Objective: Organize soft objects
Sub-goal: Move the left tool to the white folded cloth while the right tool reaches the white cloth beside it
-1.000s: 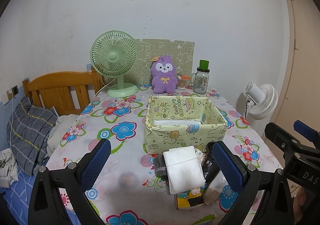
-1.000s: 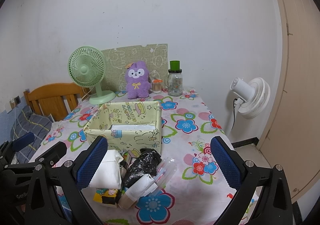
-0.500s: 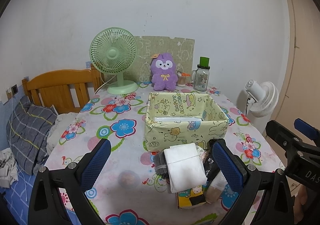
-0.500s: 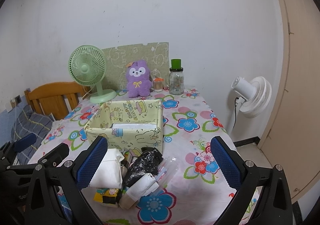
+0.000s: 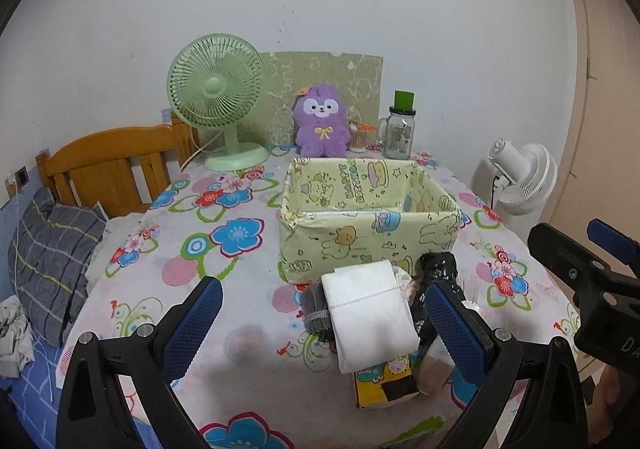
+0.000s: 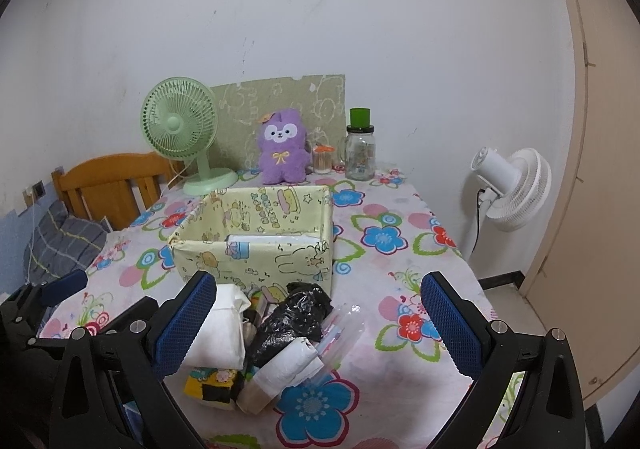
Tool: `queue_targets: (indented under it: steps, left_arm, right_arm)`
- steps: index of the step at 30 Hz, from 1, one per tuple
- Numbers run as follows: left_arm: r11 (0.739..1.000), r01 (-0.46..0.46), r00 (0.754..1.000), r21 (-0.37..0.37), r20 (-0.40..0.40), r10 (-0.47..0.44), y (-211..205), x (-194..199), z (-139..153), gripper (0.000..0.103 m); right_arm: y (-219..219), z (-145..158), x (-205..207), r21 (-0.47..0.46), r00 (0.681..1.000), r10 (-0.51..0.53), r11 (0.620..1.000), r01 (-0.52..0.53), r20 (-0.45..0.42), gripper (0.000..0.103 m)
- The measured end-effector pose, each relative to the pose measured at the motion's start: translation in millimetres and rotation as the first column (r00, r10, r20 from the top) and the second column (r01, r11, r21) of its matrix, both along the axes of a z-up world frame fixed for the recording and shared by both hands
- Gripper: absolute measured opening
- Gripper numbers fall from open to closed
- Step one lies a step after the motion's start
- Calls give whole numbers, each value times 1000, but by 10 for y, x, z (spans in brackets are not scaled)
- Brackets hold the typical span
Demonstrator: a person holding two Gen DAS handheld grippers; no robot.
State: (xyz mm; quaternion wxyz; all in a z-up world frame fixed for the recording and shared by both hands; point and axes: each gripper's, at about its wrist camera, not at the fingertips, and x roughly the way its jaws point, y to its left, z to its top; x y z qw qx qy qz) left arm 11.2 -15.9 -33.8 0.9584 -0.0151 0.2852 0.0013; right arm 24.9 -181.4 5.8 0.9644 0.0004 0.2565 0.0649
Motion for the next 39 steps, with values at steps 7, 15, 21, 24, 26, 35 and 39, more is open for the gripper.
queue_targets:
  steps: [7, 15, 21, 24, 26, 35, 39]
  left_arm:
    - [1000, 14, 1000, -9, -22, -14, -38, 72, -120, 102]
    - [999, 34, 998, -22, -59, -35, -99, 200, -280, 101]
    - [999, 38, 996, -16, -86, -39, -159, 263, -435, 99]
    - [999, 38, 995, -10, -93, -38, -181, 281, -489, 97]
    - [999, 38, 994, -10, -97, -39, -203, 289, -527, 97]
    - [999, 37, 993, 10, -114, -36, -292, 327, -649, 97]
    - [999, 35, 992, 16, -124, -33, -304, 348, -695, 96]
  right_arm:
    - [53, -129, 71, -12, 1000, 7, 1000, -7, -27, 103]
    - [100, -307, 161, -21, 998, 6, 1000, -7, -66, 102]
    - [110, -484, 243, -17, 993, 1, 1000, -3, -115, 95]
    - [113, -560, 261, -10, 990, 3, 1000, -5, -139, 91]
    - [109, -606, 288, -2, 988, 5, 1000, -5, -153, 89]
    - [148, -782, 368, 22, 974, 29, 999, -25, -224, 79]
    - [150, -851, 419, 44, 966, 36, 999, -25, -256, 74]
